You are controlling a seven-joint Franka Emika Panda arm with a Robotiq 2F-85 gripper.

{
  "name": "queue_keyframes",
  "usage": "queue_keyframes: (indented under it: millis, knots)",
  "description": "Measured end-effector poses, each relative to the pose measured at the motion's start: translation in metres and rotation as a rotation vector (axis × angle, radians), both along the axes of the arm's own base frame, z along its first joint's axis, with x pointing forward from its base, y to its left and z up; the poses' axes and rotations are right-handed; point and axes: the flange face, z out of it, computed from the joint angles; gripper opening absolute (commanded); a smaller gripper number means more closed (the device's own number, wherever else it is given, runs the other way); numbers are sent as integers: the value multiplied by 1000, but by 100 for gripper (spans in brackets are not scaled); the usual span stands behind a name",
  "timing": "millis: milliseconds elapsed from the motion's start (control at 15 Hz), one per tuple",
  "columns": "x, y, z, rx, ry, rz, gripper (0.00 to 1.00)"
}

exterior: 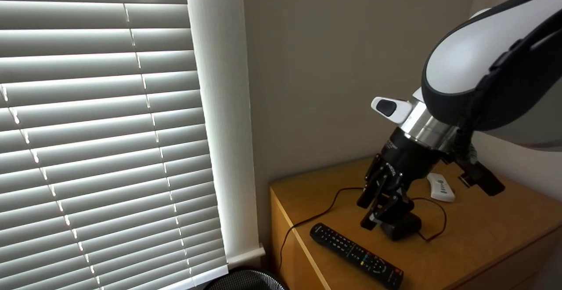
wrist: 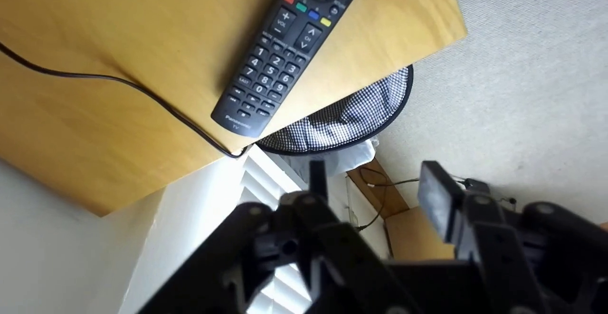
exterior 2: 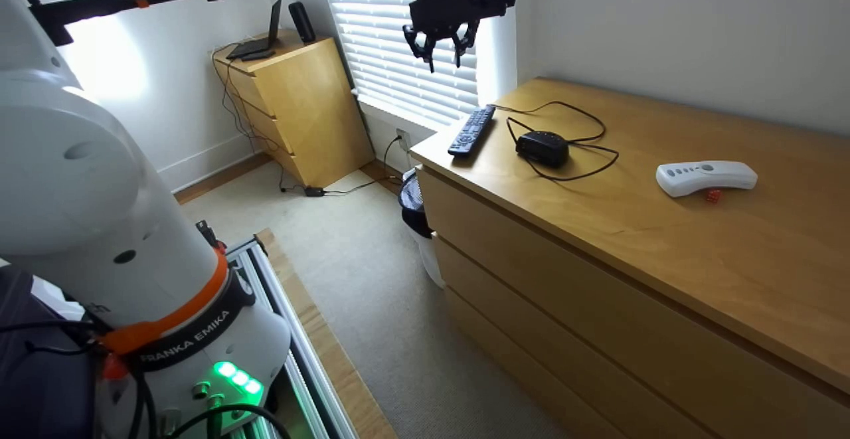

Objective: Press a button on the black remote

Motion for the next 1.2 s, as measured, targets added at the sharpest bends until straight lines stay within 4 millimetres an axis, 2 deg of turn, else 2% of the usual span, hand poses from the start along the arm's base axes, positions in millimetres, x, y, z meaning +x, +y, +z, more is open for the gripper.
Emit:
queue_keyframes:
  millis: [200, 667, 1200]
  knots:
    - [12, -4, -13, 35, 6, 6, 1]
    - [32, -10, -44, 75, 30, -5, 0]
    - [47, 8, -74, 69, -16, -26, 0]
